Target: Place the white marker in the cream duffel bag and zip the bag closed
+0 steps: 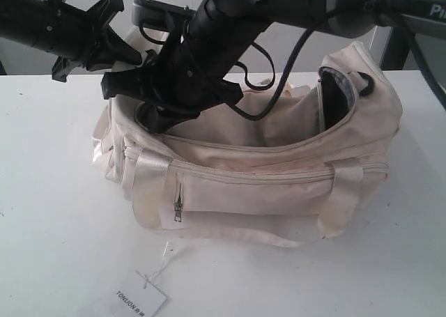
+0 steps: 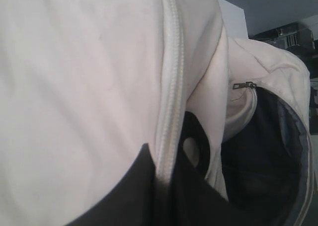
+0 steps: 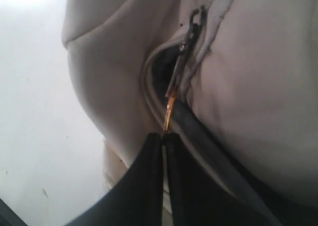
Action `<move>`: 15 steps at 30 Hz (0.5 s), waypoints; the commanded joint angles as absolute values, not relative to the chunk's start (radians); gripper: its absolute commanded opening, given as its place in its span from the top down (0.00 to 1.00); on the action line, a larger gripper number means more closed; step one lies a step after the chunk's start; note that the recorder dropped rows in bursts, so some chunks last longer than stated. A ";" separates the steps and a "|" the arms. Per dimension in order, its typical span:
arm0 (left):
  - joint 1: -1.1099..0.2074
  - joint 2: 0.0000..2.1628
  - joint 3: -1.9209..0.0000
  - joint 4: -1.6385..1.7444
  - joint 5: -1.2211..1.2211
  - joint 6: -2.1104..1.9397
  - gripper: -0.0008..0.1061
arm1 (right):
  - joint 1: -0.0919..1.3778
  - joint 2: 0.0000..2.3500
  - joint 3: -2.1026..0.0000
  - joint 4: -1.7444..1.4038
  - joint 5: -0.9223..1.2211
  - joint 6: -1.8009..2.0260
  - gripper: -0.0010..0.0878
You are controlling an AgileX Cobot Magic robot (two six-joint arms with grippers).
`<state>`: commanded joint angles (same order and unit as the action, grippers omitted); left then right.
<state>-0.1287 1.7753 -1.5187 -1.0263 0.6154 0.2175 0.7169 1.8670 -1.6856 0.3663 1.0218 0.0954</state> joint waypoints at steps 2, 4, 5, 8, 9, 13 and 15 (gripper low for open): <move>-0.129 1.775 -1.514 -1.024 0.607 0.217 0.99 | 0.717 1.867 -1.686 0.366 1.039 0.086 0.99; -0.129 1.778 -1.514 -1.022 0.607 0.217 0.99 | 0.717 1.867 -1.686 0.374 1.054 0.081 0.99; -0.129 1.781 -1.514 -1.022 0.607 0.217 0.99 | 0.717 1.867 -1.686 0.380 1.056 0.081 0.99; -0.129 1.787 -1.514 -1.020 0.607 0.217 0.99 | 0.717 1.867 -1.686 0.424 1.078 0.034 0.99; -0.129 1.789 -1.514 -1.020 0.605 0.217 0.99 | 0.717 1.867 -1.686 0.444 1.091 0.014 0.99; -0.129 1.789 -1.514 -1.020 0.599 0.217 0.99 | 0.717 1.863 -1.686 0.475 1.144 -0.052 0.99; -0.129 1.789 -1.514 -1.010 0.597 0.217 0.99 | 0.717 1.859 -1.686 0.475 1.149 -0.061 0.99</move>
